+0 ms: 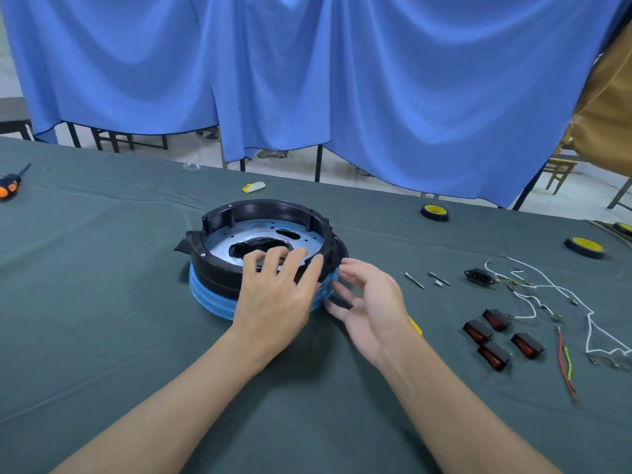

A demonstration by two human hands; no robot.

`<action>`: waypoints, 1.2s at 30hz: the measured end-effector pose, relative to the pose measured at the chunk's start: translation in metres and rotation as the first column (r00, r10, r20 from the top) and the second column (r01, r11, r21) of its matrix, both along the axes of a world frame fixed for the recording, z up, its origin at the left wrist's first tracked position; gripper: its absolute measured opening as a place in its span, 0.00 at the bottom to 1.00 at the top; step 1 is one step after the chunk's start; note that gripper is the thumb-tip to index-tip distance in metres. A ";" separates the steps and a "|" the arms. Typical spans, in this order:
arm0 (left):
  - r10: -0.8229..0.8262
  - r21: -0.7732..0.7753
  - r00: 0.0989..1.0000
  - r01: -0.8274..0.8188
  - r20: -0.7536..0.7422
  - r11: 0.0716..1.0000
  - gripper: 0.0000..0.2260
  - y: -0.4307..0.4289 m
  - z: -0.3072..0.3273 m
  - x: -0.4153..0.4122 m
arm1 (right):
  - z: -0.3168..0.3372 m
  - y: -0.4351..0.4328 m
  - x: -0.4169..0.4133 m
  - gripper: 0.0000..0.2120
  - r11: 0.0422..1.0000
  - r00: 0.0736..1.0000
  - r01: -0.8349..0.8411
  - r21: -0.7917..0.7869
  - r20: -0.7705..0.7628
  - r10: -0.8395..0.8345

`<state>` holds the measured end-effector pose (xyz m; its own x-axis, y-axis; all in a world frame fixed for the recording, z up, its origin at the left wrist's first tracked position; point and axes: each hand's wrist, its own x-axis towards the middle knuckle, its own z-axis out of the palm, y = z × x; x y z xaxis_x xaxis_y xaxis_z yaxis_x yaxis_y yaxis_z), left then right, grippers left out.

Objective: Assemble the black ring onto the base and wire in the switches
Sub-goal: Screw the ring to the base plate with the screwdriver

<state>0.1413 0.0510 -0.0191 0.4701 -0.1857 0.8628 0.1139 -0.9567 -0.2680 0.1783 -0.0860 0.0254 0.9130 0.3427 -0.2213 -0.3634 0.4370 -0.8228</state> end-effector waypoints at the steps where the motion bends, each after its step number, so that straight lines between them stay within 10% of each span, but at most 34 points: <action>1: 0.010 -0.005 1.000 -0.010 0.005 1.000 0.10 0.000 0.000 0.000 | 0.000 0.000 0.000 0.10 0.999 1.000 0.000 0.046 -0.015 0.000; 14: 0.105 -0.003 0.969 -0.109 -0.225 0.994 0.32 0.005 0.009 -0.018 | -0.004 -0.009 -0.001 0.05 0.980 0.996 -0.010 0.199 -0.087 0.027; 36: -0.092 -0.044 0.996 0.092 0.010 0.995 0.08 0.012 0.011 -0.018 | -0.011 -0.004 -0.006 0.10 0.996 0.999 -0.036 0.079 0.029 0.034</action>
